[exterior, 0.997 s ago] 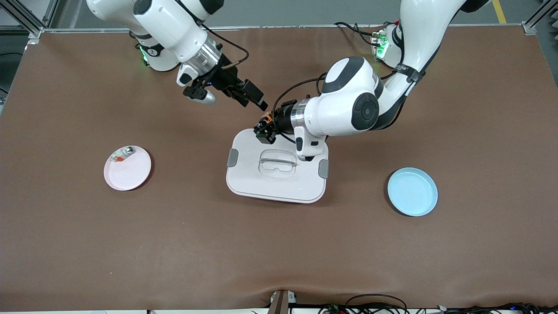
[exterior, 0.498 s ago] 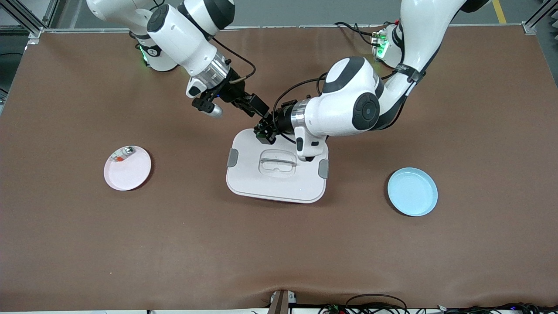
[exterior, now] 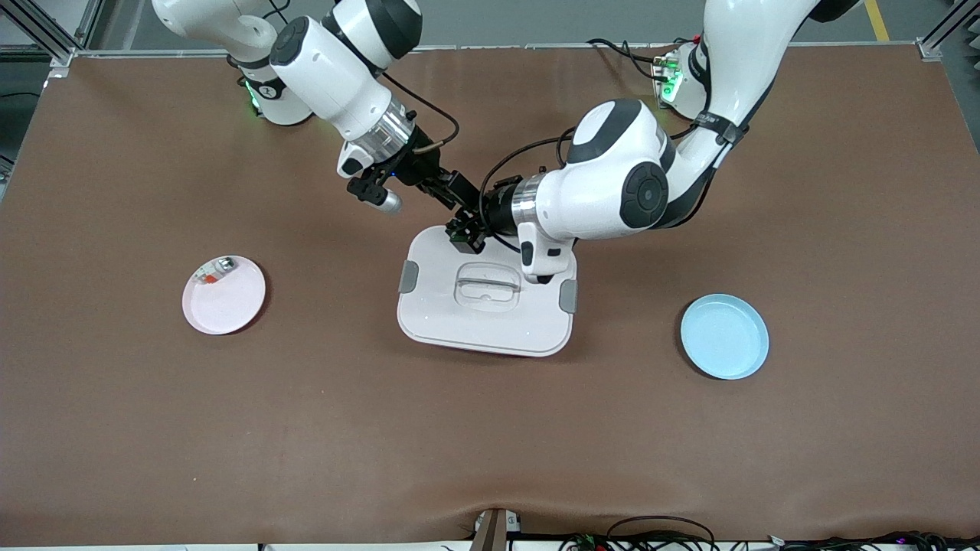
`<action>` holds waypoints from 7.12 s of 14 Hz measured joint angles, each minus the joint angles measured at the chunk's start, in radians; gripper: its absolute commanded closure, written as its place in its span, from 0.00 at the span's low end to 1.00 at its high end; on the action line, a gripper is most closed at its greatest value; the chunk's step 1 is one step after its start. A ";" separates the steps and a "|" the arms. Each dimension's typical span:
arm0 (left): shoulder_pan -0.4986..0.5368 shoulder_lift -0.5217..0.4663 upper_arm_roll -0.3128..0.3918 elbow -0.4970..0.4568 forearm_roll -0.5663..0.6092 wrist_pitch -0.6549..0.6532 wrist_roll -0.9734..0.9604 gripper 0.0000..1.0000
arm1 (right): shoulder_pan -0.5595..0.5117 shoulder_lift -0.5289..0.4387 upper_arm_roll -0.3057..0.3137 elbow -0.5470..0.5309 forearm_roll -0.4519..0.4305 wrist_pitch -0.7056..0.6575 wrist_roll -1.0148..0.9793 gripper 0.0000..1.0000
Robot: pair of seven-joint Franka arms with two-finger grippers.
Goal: Transfer orange switch to right arm and place
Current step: 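Grasp the switch with the right gripper above the white box, then open the left gripper and withdraw while the right gripper carries switch, then move the switch with the right gripper over the white plate, then lower the switch onto the white plate and open the right gripper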
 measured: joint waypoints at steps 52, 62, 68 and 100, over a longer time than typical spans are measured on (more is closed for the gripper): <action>0.343 -0.188 0.262 0.079 0.632 -0.291 0.842 0.00 | -0.494 0.022 -0.042 0.257 -0.659 -0.814 -1.652 0.88; 0.376 -0.297 0.258 0.079 0.651 -0.432 0.977 0.00 | -0.773 0.116 -0.043 -0.034 -0.692 -0.294 -2.248 0.88; 0.359 -0.374 0.284 0.033 0.607 -0.470 1.135 0.00 | -0.829 0.261 -0.042 -0.087 -0.693 -0.135 -2.356 0.88; 0.264 -0.568 0.421 -0.197 0.535 -0.445 1.293 0.00 | -0.820 0.269 -0.047 -0.152 -0.703 -0.180 -2.344 0.00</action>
